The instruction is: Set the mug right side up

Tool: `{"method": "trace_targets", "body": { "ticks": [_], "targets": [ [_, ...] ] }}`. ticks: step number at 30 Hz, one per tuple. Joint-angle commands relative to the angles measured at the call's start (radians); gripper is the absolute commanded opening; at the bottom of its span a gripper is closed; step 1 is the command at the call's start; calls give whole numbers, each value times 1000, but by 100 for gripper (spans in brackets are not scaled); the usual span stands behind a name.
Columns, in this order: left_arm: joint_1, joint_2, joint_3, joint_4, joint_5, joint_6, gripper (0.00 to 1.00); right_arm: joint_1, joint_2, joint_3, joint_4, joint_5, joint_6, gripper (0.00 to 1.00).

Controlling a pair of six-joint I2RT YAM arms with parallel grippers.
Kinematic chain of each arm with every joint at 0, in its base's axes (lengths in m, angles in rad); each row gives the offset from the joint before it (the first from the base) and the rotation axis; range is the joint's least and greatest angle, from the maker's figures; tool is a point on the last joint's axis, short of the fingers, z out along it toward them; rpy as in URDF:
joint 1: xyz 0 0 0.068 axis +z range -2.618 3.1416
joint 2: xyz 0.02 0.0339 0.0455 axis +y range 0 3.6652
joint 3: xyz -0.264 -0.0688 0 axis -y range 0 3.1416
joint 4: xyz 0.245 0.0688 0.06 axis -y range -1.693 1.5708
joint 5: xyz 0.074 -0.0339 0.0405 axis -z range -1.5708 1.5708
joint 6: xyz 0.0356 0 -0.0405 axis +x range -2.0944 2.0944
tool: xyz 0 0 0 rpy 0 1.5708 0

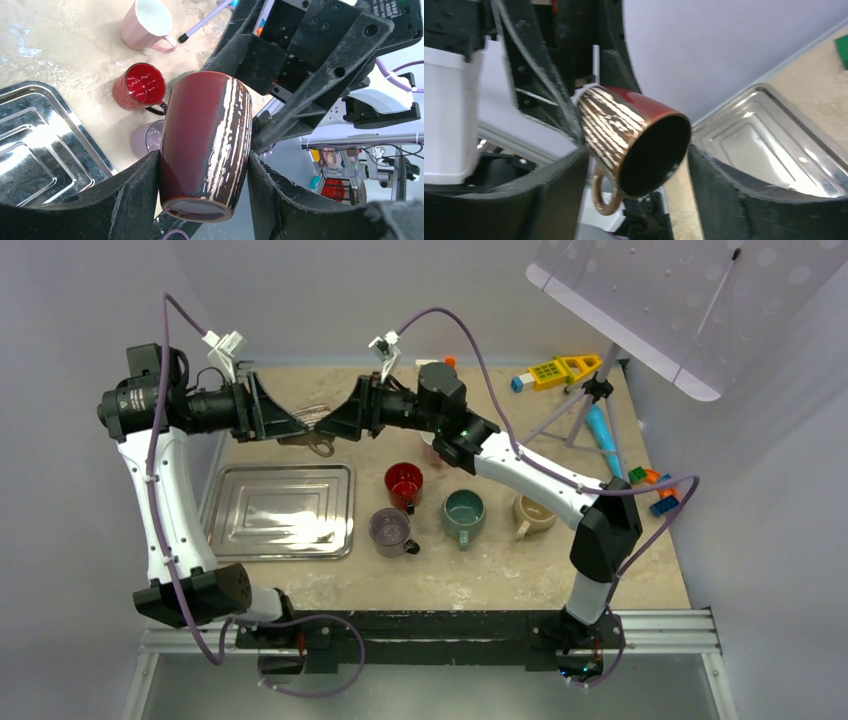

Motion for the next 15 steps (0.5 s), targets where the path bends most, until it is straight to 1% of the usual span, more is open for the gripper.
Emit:
{"method": "trace_targets", "body": {
  "ticks": [1,3,4,5,7,9,10,12,13,15],
  "targets": [
    [-23,-24,-24,25,79,5,0,-3,-27,3,188,-114,64,53],
    [-33,-29,-45,29,87,15,0,-2,-23,-19,280,-168,95,29],
    [-33,-31,-53,33,92,16,0,-3,-23,-38,326,-190,117,10],
    [-33,-31,-55,34,95,16,0,-3,-25,-54,365,-207,135,0],
    [-33,-32,-53,30,108,24,0,-4,-38,-88,407,-233,143,0],
    [-34,-36,-51,39,113,21,0,-4,-76,-120,380,-229,96,0],
    [-32,-37,-51,49,102,12,16,-4,-100,-123,314,-203,38,0],
    [-32,-34,-53,65,35,-12,90,-3,-148,-106,70,-89,-119,0],
    [-32,-33,-58,72,-12,-20,99,0,-172,-91,-52,-12,-211,0],
    [-33,-35,-77,95,-129,-42,100,9,-220,-74,-235,130,-354,0]
  ]
}}
